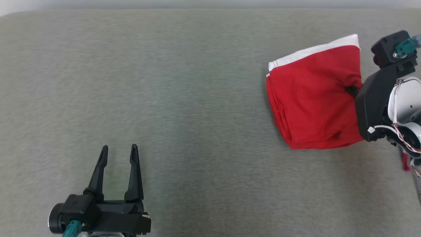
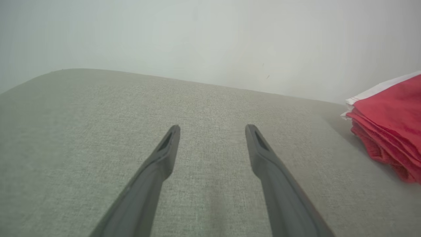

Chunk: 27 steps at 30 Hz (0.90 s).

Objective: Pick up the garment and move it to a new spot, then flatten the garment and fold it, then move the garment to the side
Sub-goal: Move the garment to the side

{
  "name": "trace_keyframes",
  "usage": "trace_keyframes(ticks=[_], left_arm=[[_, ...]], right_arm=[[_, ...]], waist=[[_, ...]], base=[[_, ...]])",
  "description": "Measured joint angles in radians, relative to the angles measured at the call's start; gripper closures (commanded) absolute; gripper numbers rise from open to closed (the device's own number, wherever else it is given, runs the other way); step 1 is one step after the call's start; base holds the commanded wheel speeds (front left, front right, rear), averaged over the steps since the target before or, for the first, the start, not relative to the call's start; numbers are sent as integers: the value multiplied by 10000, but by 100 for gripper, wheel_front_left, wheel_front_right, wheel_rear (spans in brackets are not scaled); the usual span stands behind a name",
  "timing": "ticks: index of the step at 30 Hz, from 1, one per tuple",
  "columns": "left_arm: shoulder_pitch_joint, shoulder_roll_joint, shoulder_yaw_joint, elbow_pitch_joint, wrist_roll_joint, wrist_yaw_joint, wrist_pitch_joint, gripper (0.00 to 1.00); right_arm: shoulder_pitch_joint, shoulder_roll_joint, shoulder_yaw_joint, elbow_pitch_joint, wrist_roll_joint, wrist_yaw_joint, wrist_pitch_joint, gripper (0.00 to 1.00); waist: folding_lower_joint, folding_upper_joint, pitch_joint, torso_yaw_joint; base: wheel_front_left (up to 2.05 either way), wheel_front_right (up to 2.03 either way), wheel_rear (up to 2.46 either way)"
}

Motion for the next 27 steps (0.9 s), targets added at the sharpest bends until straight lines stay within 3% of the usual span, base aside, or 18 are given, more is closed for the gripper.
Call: trace_keyframes(ticks=[14, 20, 27], left_arm=[[-270, -6, 357, 67, 568, -403, 0, 0], [-315, -8, 489, 94, 748, -510, 0, 0], [-301, -4, 709, 44, 928, -665, 0, 0]], right_arm=[[-581, -372, 316, -196, 711, 0, -169, 100], [-838, -1060, 453, 178, 709, 0, -681, 100], [-771, -2224, 449, 782, 343, 0, -1174, 100]], waist=[[1, 0, 456, -1976], [0, 0, 660, -2486], [0, 0, 758, -2622]], base=[[0, 0, 0], [0, 0, 0], [0, 0, 0]])
